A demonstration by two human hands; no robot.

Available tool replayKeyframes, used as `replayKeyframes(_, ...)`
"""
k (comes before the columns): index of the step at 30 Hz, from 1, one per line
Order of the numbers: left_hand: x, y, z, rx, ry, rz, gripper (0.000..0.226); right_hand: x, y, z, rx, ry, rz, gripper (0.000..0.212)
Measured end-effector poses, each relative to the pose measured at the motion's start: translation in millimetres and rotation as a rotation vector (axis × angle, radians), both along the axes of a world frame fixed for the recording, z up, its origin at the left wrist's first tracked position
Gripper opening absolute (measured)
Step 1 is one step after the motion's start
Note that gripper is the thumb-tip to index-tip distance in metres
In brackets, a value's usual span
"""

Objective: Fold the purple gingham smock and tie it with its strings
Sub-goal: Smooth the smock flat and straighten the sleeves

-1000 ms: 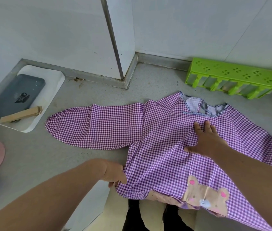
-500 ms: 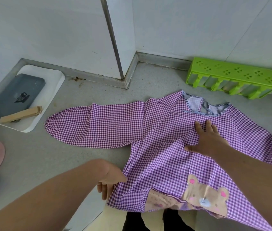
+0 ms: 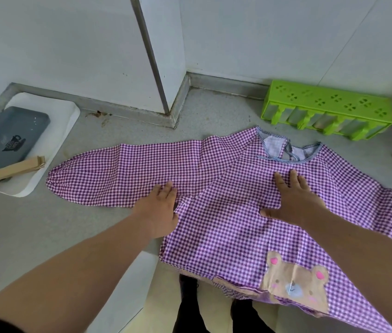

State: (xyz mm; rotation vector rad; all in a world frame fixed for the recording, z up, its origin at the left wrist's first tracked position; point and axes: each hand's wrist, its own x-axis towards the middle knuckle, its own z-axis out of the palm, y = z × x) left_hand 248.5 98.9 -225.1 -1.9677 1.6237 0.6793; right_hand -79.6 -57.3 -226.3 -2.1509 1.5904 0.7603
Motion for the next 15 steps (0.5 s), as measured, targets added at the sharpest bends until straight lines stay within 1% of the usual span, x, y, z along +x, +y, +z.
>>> replayKeyframes(4, 11.0, -14.5, 4.5, 0.06, -0.099, 0.013, 0.096, 9.3, -7.1, -2.6, -0.025, -0.016, 0.03, 0.139)
replayKeyframes(6, 12.0, -25.1, 7.9, -0.002, -0.148, 0.019, 0.099, 18.8, -13.0, -1.9, -0.041, -0.033, 0.045, 0.137)
replayKeyframes(7, 8.5, -29.4, 10.2, -0.076, -0.133, 0.002, 0.099, 24.8, -15.7, -1.2, -0.048, -0.041, 0.052, 0.137)
replayKeyframes(8, 0.7, -32.7, 11.5, -0.158, -0.08, -0.06, 0.099, 30.2, -18.2, -0.3, -0.05, -0.053, 0.055, 0.135)
replayKeyframes(9, -10.6, -35.5, 12.5, -0.223, -0.009, -0.161, 0.1, 34.6, -20.8, -0.6, -0.049, -0.071, 0.056, 0.134)
replayKeyframes(10, -23.4, -38.4, 11.5, -0.24, 0.052, -0.275, 0.101, 37.2, -23.3, -0.5, -0.044, -0.093, 0.054, 0.131)
replayKeyframes(11, -38.0, -42.0, 9.0, -0.209, 0.09, -0.364, 0.105, 35.4, -25.1, 0.6, -0.034, -0.134, 0.041, 0.126)
replayKeyframes(12, -49.1, -44.1, 6.5, -0.142, 0.077, -0.401, 0.111, 34.3, -26.6, 2.3, -0.021, -0.191, 0.026, 0.12)
replayKeyframes(14, -70.3, -50.7, -1.5, -0.023, -0.013, -0.394, 0.128, 15.0, -25.1, 9.9, -0.017, -0.277, -0.019, 0.106)
replayKeyframes(15, -73.4, -51.7, -4.0, 0.016, -0.056, -0.366, 0.136, 5.6, -22.3, 11.8, -0.034, -0.283, -0.016, 0.101)
